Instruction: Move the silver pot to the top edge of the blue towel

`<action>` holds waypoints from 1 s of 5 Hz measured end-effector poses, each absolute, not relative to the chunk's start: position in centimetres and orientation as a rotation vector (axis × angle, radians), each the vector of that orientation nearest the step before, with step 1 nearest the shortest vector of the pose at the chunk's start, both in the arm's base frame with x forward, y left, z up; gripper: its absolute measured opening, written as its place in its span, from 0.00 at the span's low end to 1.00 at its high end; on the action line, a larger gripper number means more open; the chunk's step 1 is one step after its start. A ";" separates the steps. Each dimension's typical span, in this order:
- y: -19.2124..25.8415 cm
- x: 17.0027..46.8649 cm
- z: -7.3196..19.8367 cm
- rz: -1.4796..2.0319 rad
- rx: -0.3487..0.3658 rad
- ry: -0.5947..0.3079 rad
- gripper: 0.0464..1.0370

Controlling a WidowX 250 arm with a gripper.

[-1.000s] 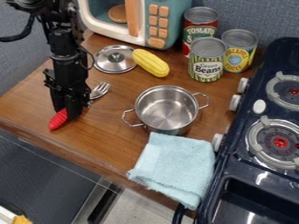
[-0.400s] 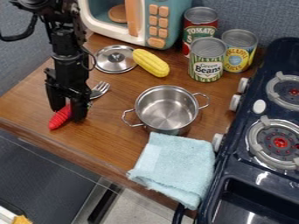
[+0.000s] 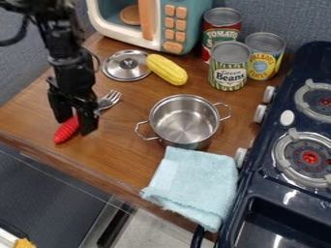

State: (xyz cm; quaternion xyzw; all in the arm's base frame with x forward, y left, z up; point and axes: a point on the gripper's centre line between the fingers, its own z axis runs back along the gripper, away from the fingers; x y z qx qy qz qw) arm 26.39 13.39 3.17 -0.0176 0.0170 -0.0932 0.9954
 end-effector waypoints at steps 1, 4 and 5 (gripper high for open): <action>13.0 25.8 8.0 -0.164 0.002 -0.015 0.96; 11.6 26.6 6.4 -0.134 0.092 0.167 0.96; 11.5 26.8 6.4 -0.145 0.065 0.144 0.96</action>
